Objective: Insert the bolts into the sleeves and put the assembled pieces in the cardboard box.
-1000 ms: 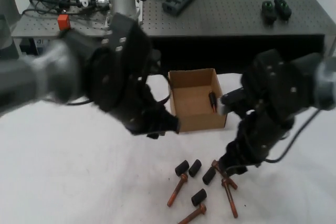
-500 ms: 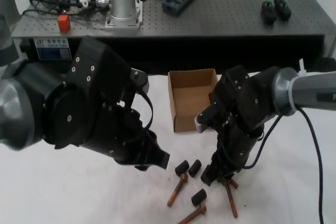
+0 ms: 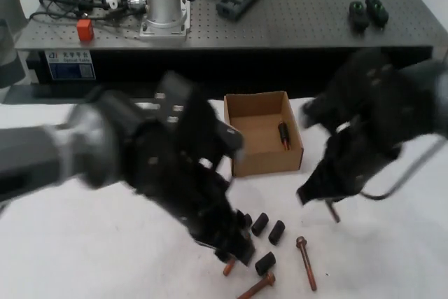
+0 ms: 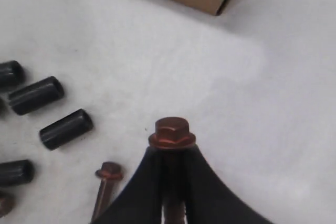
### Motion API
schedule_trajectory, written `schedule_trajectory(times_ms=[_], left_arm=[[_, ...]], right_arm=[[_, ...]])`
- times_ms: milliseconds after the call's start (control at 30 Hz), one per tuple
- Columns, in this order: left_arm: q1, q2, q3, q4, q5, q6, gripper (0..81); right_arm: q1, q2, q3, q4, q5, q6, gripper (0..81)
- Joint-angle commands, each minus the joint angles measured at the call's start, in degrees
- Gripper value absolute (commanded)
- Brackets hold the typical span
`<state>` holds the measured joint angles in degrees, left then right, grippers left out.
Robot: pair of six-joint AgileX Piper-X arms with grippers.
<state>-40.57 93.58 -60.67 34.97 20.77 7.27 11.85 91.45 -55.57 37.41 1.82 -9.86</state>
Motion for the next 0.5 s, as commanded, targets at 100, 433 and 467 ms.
schedule_trajectory(times_ms=[100, 433, 467], left_arm=[[-4.04, 11.58, -12.53, 11.31, -5.38, 8.01, 40.7], [-4.28, 21.62, -21.22, 14.37, -8.60, 9.91, 32.6], [-4.28, 22.03, -21.42, 14.31, -8.60, 9.91, 32.7]], right_arm=[[-1.50, -26.82, 13.80, 3.32, -2.83, 7.66, 2.0], [-1.84, -47.19, 20.75, 6.02, -2.58, 10.34, 2.0], [-1.84, -47.89, 20.75, 6.11, -2.59, 10.34, 2.0]])
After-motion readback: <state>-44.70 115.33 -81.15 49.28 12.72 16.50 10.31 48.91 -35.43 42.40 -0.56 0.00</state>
